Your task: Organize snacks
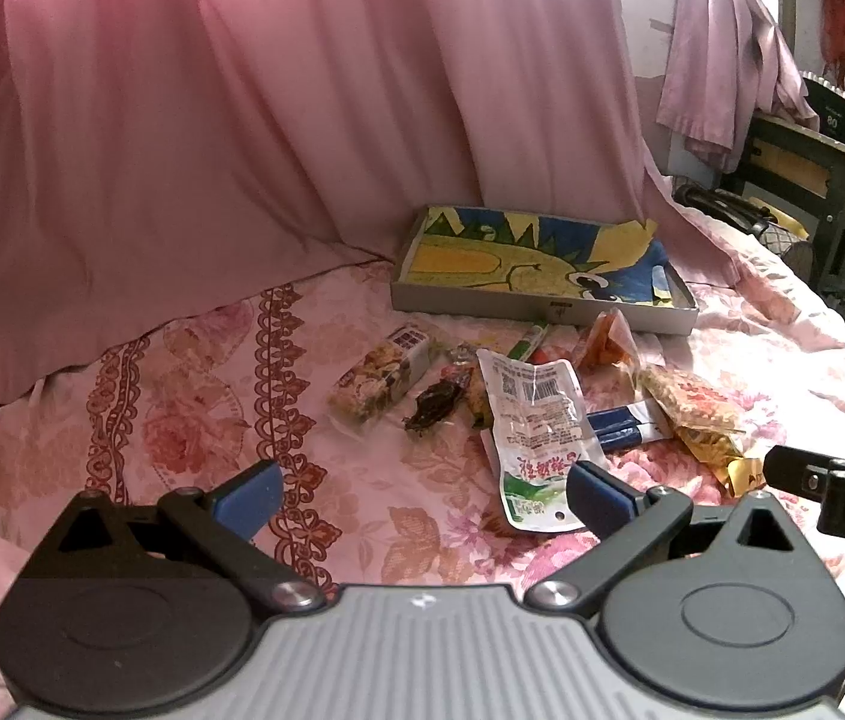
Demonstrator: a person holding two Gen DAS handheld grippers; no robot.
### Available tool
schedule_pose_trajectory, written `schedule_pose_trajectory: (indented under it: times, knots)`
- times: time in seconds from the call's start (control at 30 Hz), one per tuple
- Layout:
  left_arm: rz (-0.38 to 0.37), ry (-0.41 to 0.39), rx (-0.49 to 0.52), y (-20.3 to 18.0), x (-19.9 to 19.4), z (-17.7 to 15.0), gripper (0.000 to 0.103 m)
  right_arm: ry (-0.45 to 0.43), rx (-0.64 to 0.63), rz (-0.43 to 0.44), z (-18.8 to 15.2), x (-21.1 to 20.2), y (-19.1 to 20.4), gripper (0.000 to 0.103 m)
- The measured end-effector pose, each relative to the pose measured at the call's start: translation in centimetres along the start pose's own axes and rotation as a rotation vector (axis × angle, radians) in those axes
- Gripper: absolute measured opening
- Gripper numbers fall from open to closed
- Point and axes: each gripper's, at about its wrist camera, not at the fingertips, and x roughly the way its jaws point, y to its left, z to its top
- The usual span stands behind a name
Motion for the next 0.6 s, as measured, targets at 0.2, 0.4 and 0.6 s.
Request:
schedule_pose_trajectory:
  times: [0.2,0.4,0.6]
  knots:
    - [0.004,0.005,0.000,-0.1,0.1,-0.2,0.103,0.000,0.006,0.002,-0.3,0.1,0.0,0.103]
    - [0.022,0.049,0.008,-0.2,0.7,-0.1,0.103,0.023,-0.013,0.009,-0.2,0.7,0.4,0.103]
    - [0.012,0.072,-0.020,0.6,1.2,0.1,0.103,0.043,0.004,0.013,-0.1,0.8,0.3,0.103]
